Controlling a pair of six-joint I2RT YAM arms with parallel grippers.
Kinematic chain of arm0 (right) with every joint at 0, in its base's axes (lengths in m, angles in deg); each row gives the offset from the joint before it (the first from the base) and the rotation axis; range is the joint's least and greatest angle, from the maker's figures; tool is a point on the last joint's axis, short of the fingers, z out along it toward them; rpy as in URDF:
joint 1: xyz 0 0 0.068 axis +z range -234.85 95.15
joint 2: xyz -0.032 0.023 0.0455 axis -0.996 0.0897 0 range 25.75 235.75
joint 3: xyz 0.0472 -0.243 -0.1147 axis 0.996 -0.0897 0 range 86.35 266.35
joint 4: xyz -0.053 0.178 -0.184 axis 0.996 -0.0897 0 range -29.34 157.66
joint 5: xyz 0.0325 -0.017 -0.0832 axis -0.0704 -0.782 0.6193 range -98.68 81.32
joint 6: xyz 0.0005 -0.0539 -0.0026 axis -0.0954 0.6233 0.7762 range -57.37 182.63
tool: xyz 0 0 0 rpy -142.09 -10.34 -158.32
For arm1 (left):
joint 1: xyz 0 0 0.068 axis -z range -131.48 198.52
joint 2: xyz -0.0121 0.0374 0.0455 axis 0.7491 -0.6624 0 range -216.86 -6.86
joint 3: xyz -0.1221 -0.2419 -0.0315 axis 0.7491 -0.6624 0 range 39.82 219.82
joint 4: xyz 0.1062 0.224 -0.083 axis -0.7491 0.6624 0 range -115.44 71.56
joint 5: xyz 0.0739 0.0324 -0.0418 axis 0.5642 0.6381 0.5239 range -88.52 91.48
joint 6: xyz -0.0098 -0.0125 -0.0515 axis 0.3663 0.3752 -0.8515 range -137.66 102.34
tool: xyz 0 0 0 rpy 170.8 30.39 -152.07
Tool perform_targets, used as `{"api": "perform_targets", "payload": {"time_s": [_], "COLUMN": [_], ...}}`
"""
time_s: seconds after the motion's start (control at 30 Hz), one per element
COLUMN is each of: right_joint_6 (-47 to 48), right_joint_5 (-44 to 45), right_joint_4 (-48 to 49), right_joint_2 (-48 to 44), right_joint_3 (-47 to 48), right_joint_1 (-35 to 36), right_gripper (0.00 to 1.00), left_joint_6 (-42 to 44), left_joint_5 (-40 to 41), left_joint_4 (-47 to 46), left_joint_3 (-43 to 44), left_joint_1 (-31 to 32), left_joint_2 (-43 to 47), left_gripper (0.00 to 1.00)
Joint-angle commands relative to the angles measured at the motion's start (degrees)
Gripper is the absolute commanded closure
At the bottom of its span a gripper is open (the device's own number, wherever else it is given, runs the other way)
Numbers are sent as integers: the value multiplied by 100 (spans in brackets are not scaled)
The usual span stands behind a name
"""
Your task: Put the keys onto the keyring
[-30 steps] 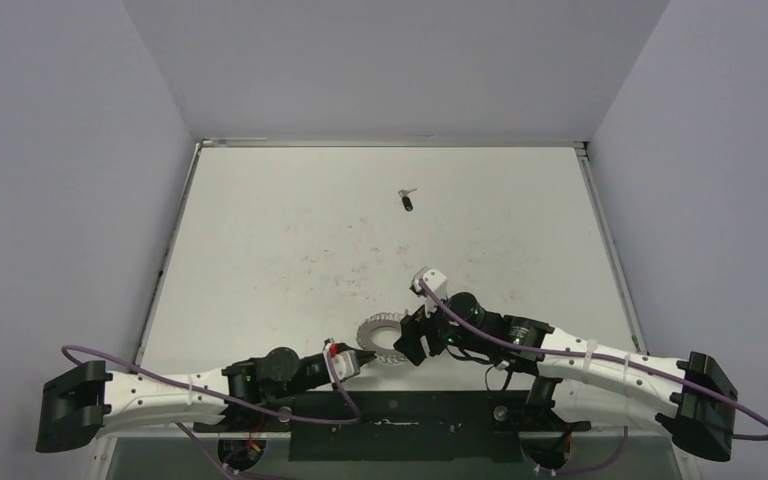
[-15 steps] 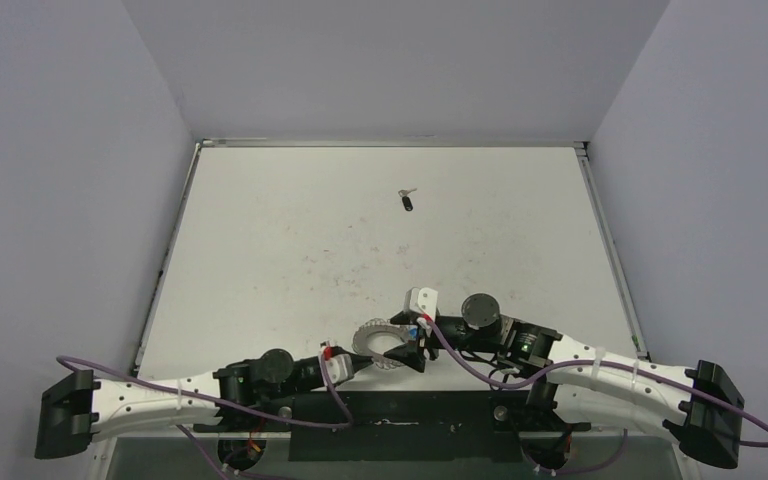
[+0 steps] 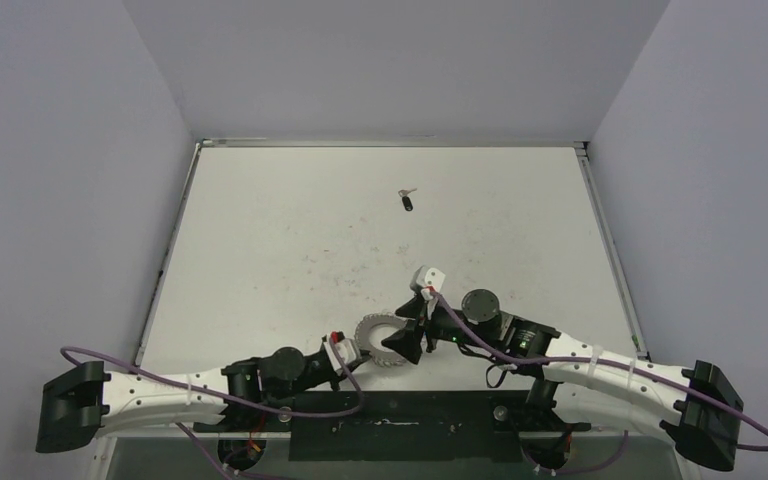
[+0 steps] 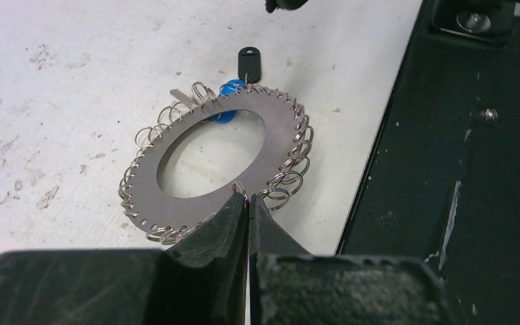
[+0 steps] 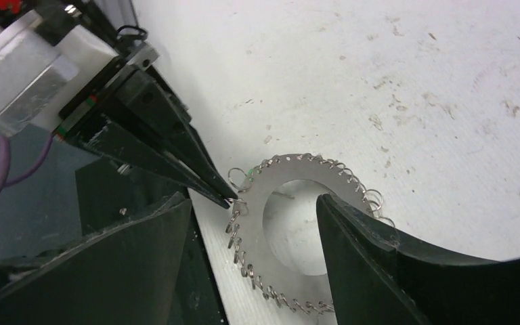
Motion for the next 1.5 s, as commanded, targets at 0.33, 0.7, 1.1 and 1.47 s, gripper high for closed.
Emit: {"api": "perform_targets", "payload": {"time_s": [0.33, 0.7, 1.1, 1.47], "right_joint_6": [-2844, -2853, -2425, -2453], "right_joint_5": [1502, 882, 1062, 2452], "right_joint_4": [-1727, -1860, -2451, -3001], "right_joint_2": [301, 788, 705, 753], "right_joint_3": [-137, -319, -42, 408], "right_joint_1": [-1172, -1195, -971, 167], "right_gripper": [32, 33, 44, 52], "left_joint_6": [-1771, -1865, -1917, -3141], "left_joint_5": [1683, 1746, 1844, 1841], "left_joint_4": [-427, -499, 168, 1253], "left_joint_3": [834, 1094, 1096, 1739], "left_joint_1": [15, -33, -42, -66], "left_joint_2": [-1804, -2607, -1838, -2039], "left_gripper": [100, 90, 46, 35]}}
